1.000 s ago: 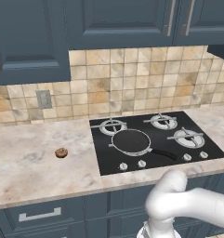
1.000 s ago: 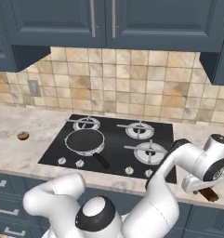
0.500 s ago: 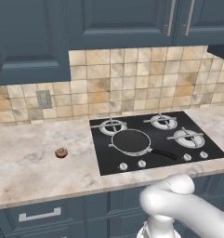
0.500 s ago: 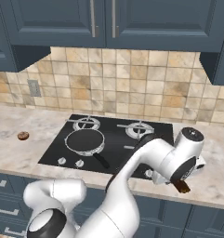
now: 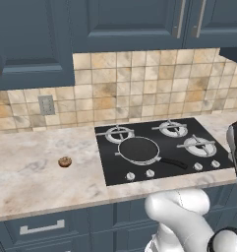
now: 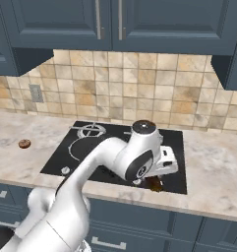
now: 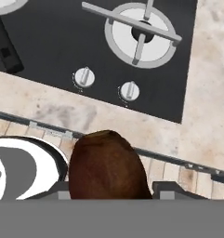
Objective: Put the mushroom and sweet potato in the pan. Then turn on the front left burner and set the heat to medium.
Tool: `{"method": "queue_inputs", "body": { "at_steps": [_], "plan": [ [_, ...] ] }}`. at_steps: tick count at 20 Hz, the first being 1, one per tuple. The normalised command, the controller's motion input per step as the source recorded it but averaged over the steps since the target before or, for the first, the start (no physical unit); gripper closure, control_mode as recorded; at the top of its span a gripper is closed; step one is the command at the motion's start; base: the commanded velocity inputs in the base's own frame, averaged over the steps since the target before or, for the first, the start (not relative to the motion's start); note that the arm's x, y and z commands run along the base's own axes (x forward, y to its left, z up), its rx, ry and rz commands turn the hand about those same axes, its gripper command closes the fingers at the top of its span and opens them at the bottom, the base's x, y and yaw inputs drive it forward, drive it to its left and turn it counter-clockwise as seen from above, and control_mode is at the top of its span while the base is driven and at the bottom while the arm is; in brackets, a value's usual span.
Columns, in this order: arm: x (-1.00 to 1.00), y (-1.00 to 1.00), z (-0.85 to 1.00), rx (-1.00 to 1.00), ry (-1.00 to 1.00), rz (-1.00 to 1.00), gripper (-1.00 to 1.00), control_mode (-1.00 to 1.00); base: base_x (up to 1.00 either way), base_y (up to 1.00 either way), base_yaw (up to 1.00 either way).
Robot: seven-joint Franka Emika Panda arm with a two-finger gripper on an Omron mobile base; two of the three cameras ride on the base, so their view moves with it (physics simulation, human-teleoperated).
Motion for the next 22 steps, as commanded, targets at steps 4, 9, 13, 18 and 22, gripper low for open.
{"method": "queue_inputs", "body": {
  "at_steps": [4,9,13,18,22],
  "plan": [
    [0.03,1.00,0.47,-0.20,0.06,-0.18,1.00,-1.00,0.00,0.00,0.00],
    [0.29,1.00,0.20,-0.10,-0.06,-0.24,1.00,-1.00,0.00,0.00,0.00],
    [0.28,1.00,0.18,0.00,-0.20,-0.21,1.00,-1.00,0.00,0.00,0.00],
    [0.26,1.00,0.23,0.00,-0.26,-0.20,1.00,-1.00,0.00,0.00,0.00],
    [0.14,0.35,0.01,0.00,-0.11,-0.13,1.00,-1.00,0.00,0.00,0.00]
  ]
}}
